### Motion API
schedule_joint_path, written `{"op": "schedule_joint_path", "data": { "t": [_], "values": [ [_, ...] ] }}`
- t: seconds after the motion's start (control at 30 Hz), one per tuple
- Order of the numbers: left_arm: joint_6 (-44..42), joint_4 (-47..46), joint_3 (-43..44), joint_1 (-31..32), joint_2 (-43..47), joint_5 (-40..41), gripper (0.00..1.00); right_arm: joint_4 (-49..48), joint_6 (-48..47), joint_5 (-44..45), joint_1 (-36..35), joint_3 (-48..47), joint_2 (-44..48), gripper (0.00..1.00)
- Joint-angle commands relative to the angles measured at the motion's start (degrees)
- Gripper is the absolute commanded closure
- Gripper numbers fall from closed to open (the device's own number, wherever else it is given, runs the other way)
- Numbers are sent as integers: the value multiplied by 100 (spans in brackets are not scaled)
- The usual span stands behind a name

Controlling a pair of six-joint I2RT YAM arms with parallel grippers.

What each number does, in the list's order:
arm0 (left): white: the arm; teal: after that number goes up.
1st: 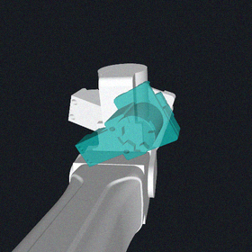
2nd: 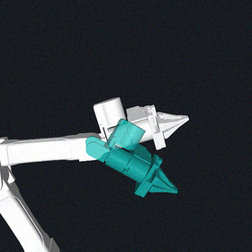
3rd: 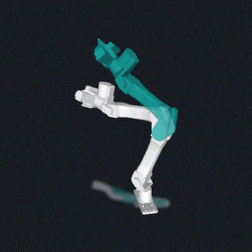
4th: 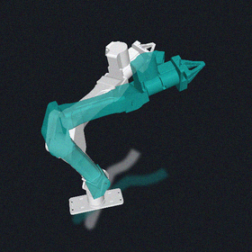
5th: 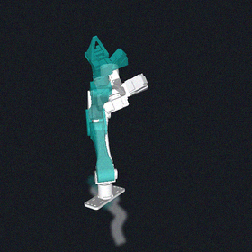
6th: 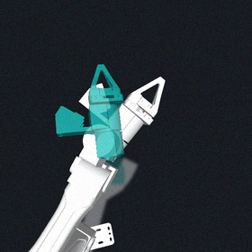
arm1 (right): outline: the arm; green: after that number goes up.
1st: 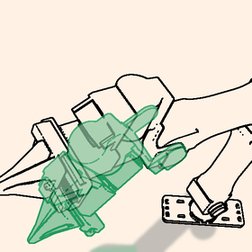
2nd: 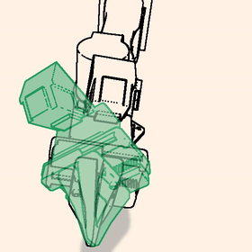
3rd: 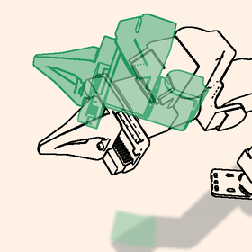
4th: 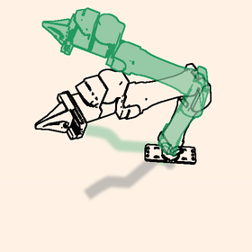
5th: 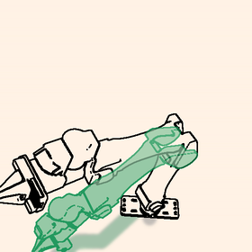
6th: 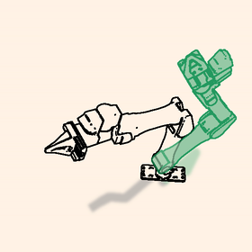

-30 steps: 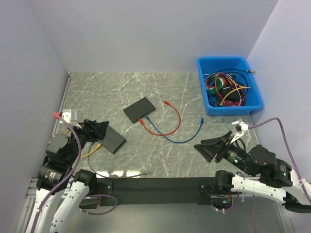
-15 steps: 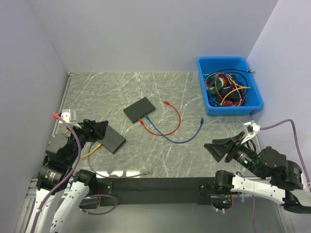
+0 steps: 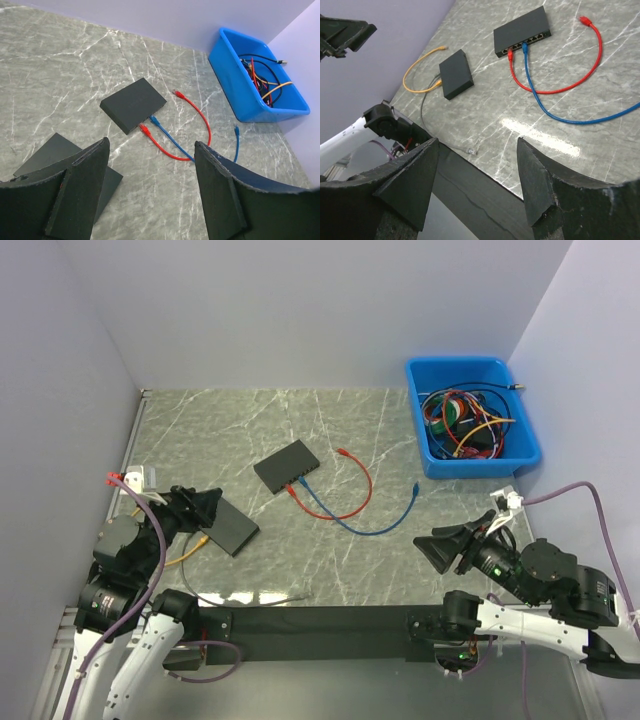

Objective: Insert the plug into the switch port

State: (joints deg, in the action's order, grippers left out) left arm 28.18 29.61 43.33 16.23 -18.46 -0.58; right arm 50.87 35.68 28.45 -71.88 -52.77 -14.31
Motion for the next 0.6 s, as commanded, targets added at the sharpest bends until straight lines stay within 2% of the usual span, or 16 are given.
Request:
{"op": "schedule_joint_path", "data": {
  "t": [0.0, 0.37, 0.57],
  "values": [
    [29, -174, -18, 12, 88, 40, 25, -42, -79, 21, -46, -75, 130, 30],
    [47, -174, -9, 12, 97, 40, 25, -16, -44, 82, -37, -66, 86, 29],
    [56, -157, -9, 12, 97, 40, 25, 46, -140, 64, -37, -172, -142, 33]
  ]
}}
